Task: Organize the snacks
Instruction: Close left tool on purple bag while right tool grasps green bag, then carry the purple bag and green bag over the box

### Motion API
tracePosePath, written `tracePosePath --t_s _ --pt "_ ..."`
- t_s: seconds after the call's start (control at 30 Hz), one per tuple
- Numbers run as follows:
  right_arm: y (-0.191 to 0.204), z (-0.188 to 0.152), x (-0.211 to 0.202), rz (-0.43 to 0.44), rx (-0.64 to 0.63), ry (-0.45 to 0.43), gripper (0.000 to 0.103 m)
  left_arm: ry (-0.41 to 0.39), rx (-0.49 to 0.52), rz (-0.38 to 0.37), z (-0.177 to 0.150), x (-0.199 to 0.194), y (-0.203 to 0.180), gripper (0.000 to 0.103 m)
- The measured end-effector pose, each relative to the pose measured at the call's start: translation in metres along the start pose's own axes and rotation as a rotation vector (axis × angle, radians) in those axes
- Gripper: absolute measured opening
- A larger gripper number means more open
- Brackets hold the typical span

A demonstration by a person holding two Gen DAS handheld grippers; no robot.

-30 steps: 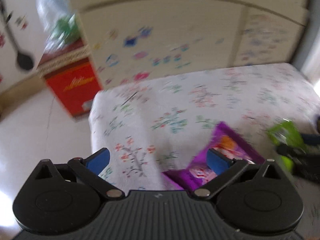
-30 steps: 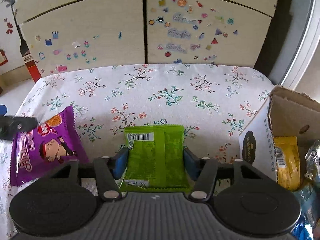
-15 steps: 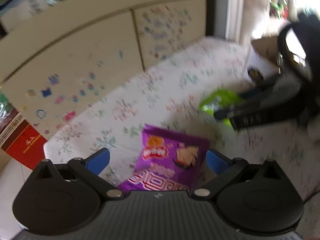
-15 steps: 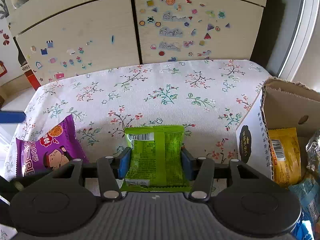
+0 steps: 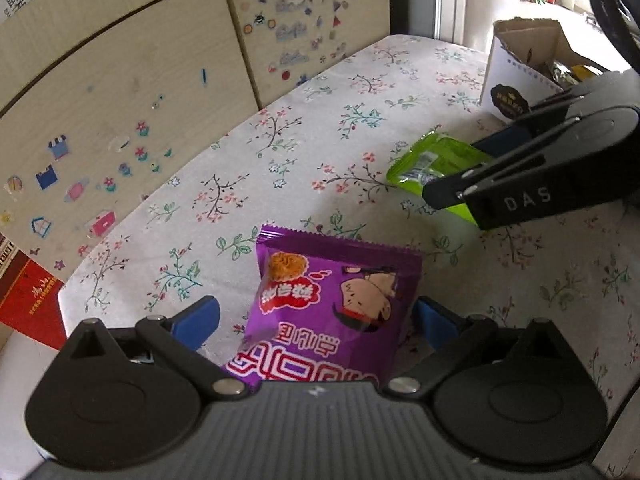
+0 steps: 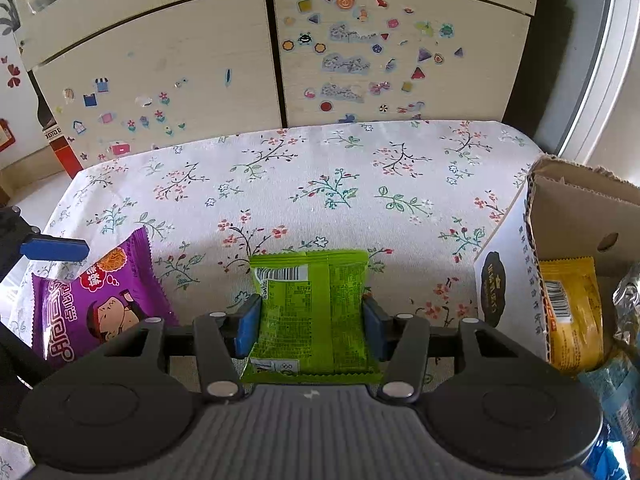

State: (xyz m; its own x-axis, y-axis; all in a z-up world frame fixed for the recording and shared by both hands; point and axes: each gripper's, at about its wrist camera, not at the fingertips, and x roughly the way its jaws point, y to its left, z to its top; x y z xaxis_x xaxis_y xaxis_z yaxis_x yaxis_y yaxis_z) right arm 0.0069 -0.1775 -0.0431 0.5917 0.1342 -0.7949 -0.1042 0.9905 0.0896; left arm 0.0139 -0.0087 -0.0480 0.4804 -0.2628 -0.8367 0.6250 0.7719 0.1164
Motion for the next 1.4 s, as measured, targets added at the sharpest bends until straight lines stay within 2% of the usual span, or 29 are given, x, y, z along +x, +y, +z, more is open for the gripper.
tracePosePath --t_s 0.17,0.37,0.43,0.53,0.6,0.77,0.9,1.13,1.4 --pt "0.002 -0.001 0.000 -0.006 -0.019 -0.002 0.059 0.034 -0.153 -0.070 -0.004 0.006 0.016 0.103" --pt "0.001 -0.001 -0.001 0.004 -0.018 -0.003 0.057 0.019 -0.119 -0.068 -0.005 0.004 0.008 0.101" --pt "0.001 -0.002 -0.002 0.013 -0.012 -0.002 0.057 0.012 -0.113 -0.076 -0.003 0.002 0.006 0.093" --pt "0.000 -0.004 -0.005 0.028 -0.004 -0.002 0.057 -0.004 -0.092 -0.090 -0.001 -0.005 -0.003 0.069" --pt "-0.001 -0.005 -0.008 0.039 0.009 -0.002 0.057 -0.010 -0.068 -0.062 0.001 -0.009 -0.011 0.065" --pt "-0.001 -0.007 -0.024 0.051 0.020 -0.023 0.057 -0.012 -0.080 -0.011 -0.002 -0.016 -0.019 0.064" --pt "0.000 -0.004 -0.045 0.062 0.008 -0.057 0.057 -0.036 -0.174 0.025 -0.003 -0.030 -0.012 0.063" --pt "0.000 -0.001 -0.091 0.073 -0.018 -0.128 0.057 -0.154 -0.338 0.030 0.004 -0.072 -0.006 0.063" --pt "-0.034 -0.009 -0.144 0.090 0.073 -0.199 0.057 -0.243 -0.409 0.042 0.004 -0.103 -0.024 0.063"
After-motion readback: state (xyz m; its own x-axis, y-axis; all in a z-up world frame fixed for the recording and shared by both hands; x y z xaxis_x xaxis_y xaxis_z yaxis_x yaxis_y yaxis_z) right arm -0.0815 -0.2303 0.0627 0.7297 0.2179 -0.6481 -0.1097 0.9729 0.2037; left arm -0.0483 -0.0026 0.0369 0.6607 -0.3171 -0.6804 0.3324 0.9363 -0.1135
